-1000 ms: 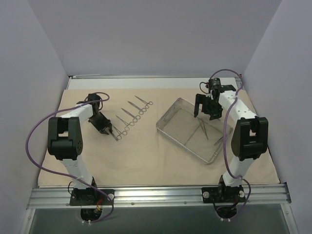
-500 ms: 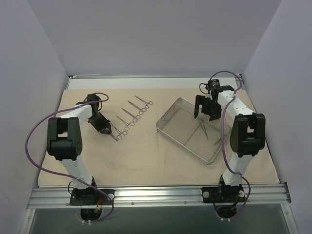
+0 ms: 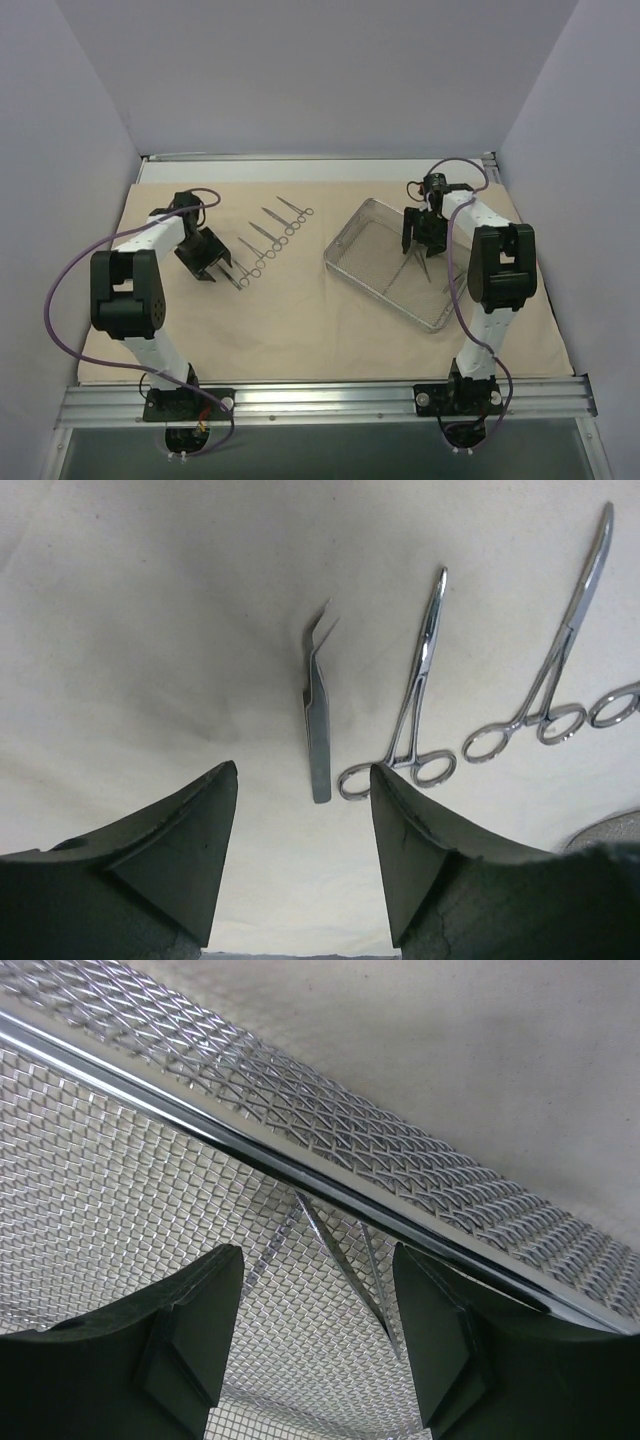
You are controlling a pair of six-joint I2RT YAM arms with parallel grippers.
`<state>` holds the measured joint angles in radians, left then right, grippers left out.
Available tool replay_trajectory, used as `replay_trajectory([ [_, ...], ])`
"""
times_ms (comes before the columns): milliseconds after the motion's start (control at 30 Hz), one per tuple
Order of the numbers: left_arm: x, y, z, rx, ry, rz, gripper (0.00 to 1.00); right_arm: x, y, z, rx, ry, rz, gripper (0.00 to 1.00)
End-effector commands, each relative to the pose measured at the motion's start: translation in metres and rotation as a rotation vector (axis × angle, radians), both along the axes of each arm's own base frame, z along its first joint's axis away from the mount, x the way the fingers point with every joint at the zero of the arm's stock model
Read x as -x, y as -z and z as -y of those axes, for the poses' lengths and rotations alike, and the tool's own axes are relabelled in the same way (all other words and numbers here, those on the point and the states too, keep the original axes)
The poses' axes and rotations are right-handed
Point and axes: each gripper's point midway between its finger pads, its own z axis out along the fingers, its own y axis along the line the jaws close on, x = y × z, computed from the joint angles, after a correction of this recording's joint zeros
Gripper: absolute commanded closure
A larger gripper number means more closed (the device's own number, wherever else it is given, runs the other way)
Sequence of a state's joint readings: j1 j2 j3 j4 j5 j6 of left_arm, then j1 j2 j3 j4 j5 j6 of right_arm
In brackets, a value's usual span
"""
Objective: Open and lay out the surgical kit
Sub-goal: Pick up the medical item from the container.
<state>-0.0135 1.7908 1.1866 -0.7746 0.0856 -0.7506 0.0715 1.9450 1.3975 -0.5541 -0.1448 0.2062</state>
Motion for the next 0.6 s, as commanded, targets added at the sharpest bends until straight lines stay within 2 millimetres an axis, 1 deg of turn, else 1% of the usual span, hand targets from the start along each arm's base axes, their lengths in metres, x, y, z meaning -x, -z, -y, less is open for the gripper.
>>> replay_trajectory([
  [0,-0.01,-0.039,-0.001,0.007,0.037,0.096,0.35,0.002,0.01,0.007,0.025,-0.01,-0.002,0.38],
  [100,-0.014,-0.056,0.001,0.019,0.056,0.147,0.35,0.008,0.019,0.008,0.029,-0.009,-0.026,0.4],
  [167,-0.017,-0.067,0.005,0.036,0.07,0.188,0.35,0.011,0.024,0.004,0.032,-0.018,-0.04,0.45],
  [200,-0.018,-0.07,0.006,0.043,0.075,0.198,0.35,0.014,0.026,0.003,0.032,-0.019,-0.048,0.47],
  [233,-0.02,-0.077,0.008,0.051,0.081,0.222,0.35,0.015,0.028,0.002,0.031,-0.017,-0.055,0.54],
  [300,-0.025,-0.086,0.012,0.072,0.106,0.264,0.37,0.019,0.03,-0.003,0.032,-0.023,-0.065,0.63],
  [333,-0.029,-0.092,0.014,0.077,0.117,0.292,0.38,0.021,0.031,-0.004,0.034,-0.023,-0.069,0.74],
  [400,-0.034,-0.103,0.023,0.121,0.176,0.348,0.42,0.021,0.026,-0.006,0.044,-0.025,-0.061,0.85],
  [433,-0.036,-0.108,0.026,0.136,0.198,0.369,0.43,0.018,0.021,-0.007,0.042,-0.022,-0.047,0.98],
  [467,-0.043,-0.114,0.03,0.148,0.234,0.415,0.43,0.013,0.009,-0.008,0.038,-0.017,-0.022,1.0],
  [500,-0.045,-0.125,0.049,0.25,0.295,0.462,0.43,0.013,-0.003,-0.012,0.029,-0.022,-0.016,1.0],
  [533,-0.049,-0.133,0.059,0.302,0.335,0.502,0.43,0.007,-0.019,-0.023,-0.021,-0.033,0.016,1.0],
  [567,-0.056,-0.143,0.071,0.343,0.377,0.56,0.42,-0.01,-0.051,-0.033,-0.065,-0.039,0.103,1.0],
])
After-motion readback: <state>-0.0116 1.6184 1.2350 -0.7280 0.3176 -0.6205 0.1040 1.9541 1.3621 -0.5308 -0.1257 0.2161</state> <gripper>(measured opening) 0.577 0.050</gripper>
